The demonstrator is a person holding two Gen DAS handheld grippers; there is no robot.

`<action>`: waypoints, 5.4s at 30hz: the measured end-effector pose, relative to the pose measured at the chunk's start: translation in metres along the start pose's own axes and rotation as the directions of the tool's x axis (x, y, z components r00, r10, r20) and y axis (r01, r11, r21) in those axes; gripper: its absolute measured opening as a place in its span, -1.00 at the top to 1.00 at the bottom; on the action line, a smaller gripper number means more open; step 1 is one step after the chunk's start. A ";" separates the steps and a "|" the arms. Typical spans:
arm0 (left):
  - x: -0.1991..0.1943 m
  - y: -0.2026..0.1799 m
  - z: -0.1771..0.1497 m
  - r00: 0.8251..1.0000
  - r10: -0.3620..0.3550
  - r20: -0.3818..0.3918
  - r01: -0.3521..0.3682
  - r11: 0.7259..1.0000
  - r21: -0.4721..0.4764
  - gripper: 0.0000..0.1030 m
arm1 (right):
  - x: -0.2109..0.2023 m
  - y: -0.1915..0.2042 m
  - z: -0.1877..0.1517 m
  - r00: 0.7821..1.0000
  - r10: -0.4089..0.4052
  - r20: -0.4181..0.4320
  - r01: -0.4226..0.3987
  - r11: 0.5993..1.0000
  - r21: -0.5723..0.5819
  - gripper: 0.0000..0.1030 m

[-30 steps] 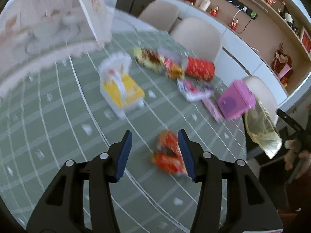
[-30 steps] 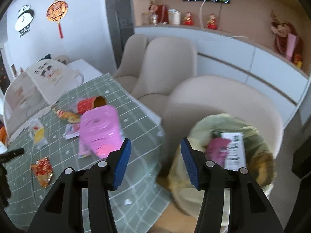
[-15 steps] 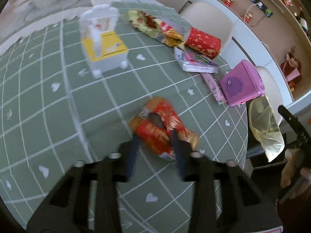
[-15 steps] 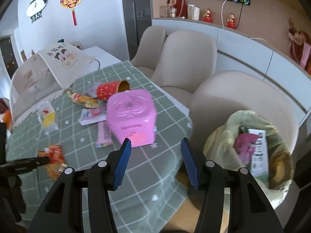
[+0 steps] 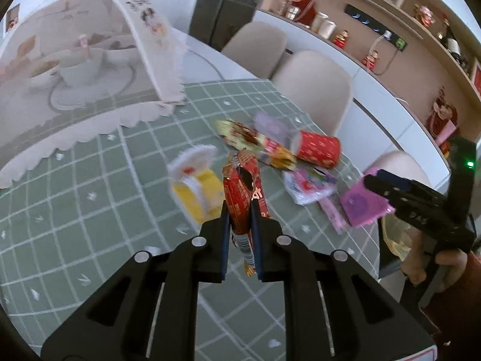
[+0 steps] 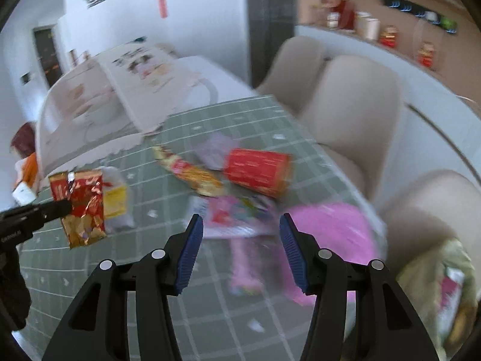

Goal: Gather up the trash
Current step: 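Grasp the yellow-and-gold snack bag with the right gripper while the left holds the red bag, then carry the red bag with the left gripper while the right carries the yellow bag to the bin, then open the left gripper to drop the red bag while the right releases the yellow bag into the bin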

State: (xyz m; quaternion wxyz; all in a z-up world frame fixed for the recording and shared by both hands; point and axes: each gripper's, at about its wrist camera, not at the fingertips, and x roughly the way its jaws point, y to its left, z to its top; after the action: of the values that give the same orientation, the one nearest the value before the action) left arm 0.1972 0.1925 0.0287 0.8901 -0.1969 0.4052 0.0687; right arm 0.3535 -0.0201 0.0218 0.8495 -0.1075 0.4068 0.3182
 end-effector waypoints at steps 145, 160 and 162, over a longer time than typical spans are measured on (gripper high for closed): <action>0.142 -0.402 -0.011 0.832 -0.409 -0.375 0.542 0.741 0.395 0.13 | -0.097 -0.298 -0.173 0.959 -0.211 -0.188 0.280 0.796 0.536 0.63; 0.128 -0.356 -0.010 0.860 -0.382 -0.339 0.492 0.798 0.347 0.12 | -0.072 -0.292 -0.176 0.948 -0.192 -0.255 0.302 0.796 0.525 0.61; 0.126 -0.351 -0.011 0.862 -0.381 -0.335 0.488 0.802 0.345 0.12 | -0.075 -0.290 -0.176 0.948 -0.202 -0.246 0.306 0.788 0.534 0.58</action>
State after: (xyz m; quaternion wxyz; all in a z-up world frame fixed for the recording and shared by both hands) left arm 0.3717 -0.1370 0.0316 0.8447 -0.0970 0.4620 -0.2522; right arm 0.3908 -0.3568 -0.0571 0.8386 0.0675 0.5378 0.0550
